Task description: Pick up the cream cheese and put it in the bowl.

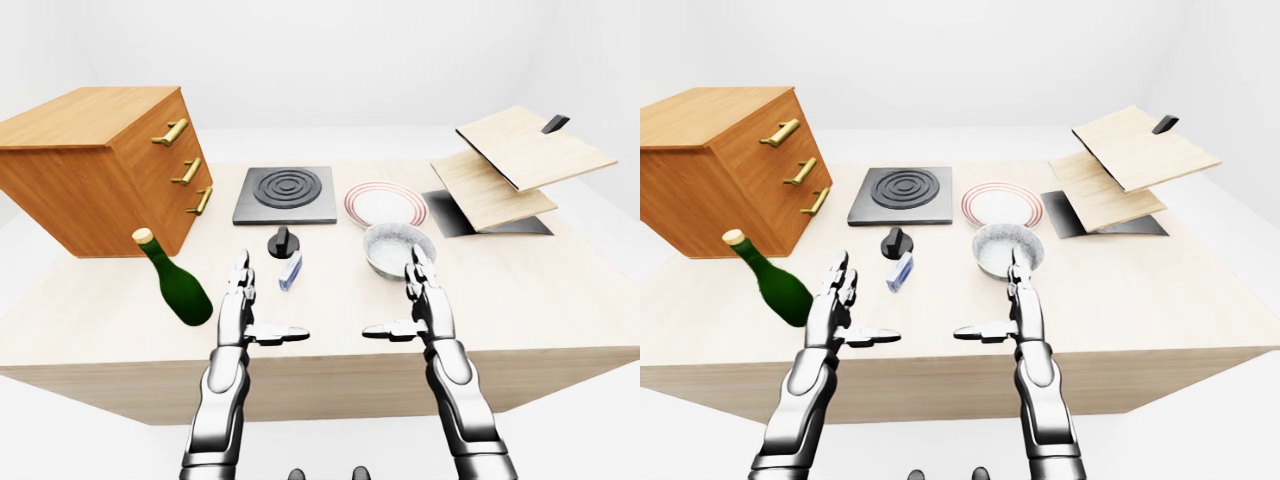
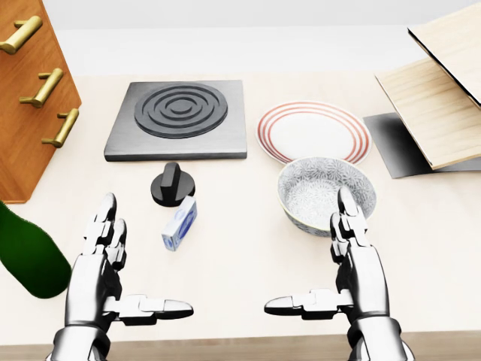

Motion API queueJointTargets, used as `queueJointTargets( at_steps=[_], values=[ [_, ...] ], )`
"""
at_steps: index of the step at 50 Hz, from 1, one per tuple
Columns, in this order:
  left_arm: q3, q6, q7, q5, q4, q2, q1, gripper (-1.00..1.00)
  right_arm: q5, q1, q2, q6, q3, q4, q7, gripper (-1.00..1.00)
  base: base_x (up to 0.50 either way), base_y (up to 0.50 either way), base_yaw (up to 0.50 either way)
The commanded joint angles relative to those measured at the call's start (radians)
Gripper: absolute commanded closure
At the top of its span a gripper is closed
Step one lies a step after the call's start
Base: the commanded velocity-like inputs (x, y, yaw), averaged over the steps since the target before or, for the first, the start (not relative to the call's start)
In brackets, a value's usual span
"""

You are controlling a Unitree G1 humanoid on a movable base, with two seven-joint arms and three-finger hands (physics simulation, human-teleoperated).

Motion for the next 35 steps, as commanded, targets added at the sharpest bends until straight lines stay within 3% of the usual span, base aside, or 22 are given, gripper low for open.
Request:
queueJointTargets(
  at_steps=[1, 8, 10, 18, 27, 29, 35],
  values=[
    [0.023, -0.008, -0.027, -0.011, 0.017, 0.012, -0.001, -1.0, 0.011, -0.001, -0.013, 0.0, -0.025, -0.005, 0.025, -1.0, 0.0, 0.0, 0.0],
    [0.013, -0.058, -0.034, 0.011, 0.083, 0.009, -0.002, -1.0, 0.022, 0.005, -0.011, 0.007, -0.03, -0.021, 0.035, -1.0, 0.0, 0.0, 0.0],
    [0.013, -0.041, -0.033, 0.012, 0.062, 0.009, 0.001, -1.0, 0.025, 0.006, -0.011, 0.009, -0.03, -0.025, 0.038, -1.0, 0.0, 0.0, 0.0],
    [0.02, -0.028, -0.03, 0.007, 0.045, 0.01, -0.001, -1.0, 0.054, 0.009, -0.009, 0.021, -0.032, -0.037, 0.054, -1.0, 0.0, 0.0, 0.0],
    [0.022, -0.033, -0.025, 0.006, 0.047, 0.01, -0.005, -1.0, 0.058, 0.006, -0.01, 0.025, -0.033, -0.037, 0.054, -1.0, 0.0, -0.5, 0.0],
    [0.022, -0.035, -0.025, 0.006, 0.047, 0.01, -0.005, -1.0, 0.069, 0.009, -0.01, 0.038, -0.032, -0.046, 0.064, -1.0, 0.0, -0.44, 0.0],
    [0.025, -0.035, -0.022, 0.003, 0.049, 0.012, -0.009, -1.0, 0.051, 0.005, -0.01, 0.023, -0.03, -0.033, 0.052, -1.0, 0.0, 0.0, 0.0]
  ],
)
